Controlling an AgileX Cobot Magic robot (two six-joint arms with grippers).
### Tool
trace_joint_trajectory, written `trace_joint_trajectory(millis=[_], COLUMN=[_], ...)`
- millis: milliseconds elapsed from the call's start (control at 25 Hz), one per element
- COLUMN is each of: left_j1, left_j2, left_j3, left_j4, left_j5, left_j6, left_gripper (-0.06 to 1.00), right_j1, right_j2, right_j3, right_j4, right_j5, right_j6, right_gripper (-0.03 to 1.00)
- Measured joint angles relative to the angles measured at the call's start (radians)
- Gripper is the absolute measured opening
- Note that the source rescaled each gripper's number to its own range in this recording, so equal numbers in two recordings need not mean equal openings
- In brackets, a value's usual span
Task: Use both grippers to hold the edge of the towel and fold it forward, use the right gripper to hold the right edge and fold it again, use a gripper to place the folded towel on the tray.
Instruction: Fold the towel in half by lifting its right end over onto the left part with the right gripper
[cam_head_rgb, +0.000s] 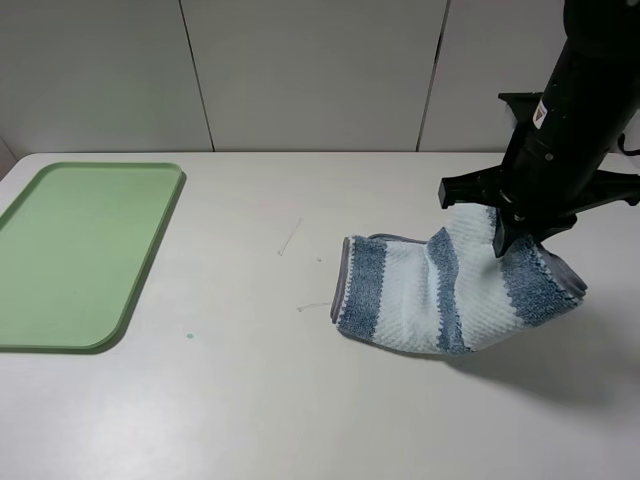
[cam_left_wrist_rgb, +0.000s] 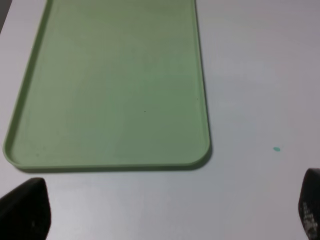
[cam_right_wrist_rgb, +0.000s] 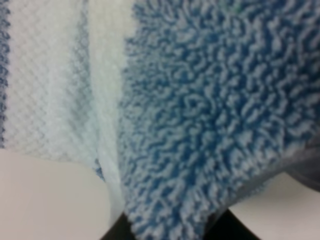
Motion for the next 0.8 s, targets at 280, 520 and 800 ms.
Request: trace_joint_trajectory(millis=[280,520,800], left_j1=[0.000,0.000,0.000], left_j2=[0.000,0.000,0.000], left_j3=[0.000,0.000,0.000], left_j4=[0.002,0.004,0.045], left_j5=[0.000,0.000,0.000], left_j6=[0.000,0.000,0.000], left_gripper=[1.00,1.00,1.00], right_j1=[0.020,0.093,0.129], right_j2=[0.101,0.192,0.260], right_j3=[-0.085,-0.168,-0.226], right_j4=[0.024,0.011,0.013], right_j5=[0.003,0.008,0.011], right_j6=[-0.004,0.004,0.011], right_gripper=[0.12,0.12,0.12])
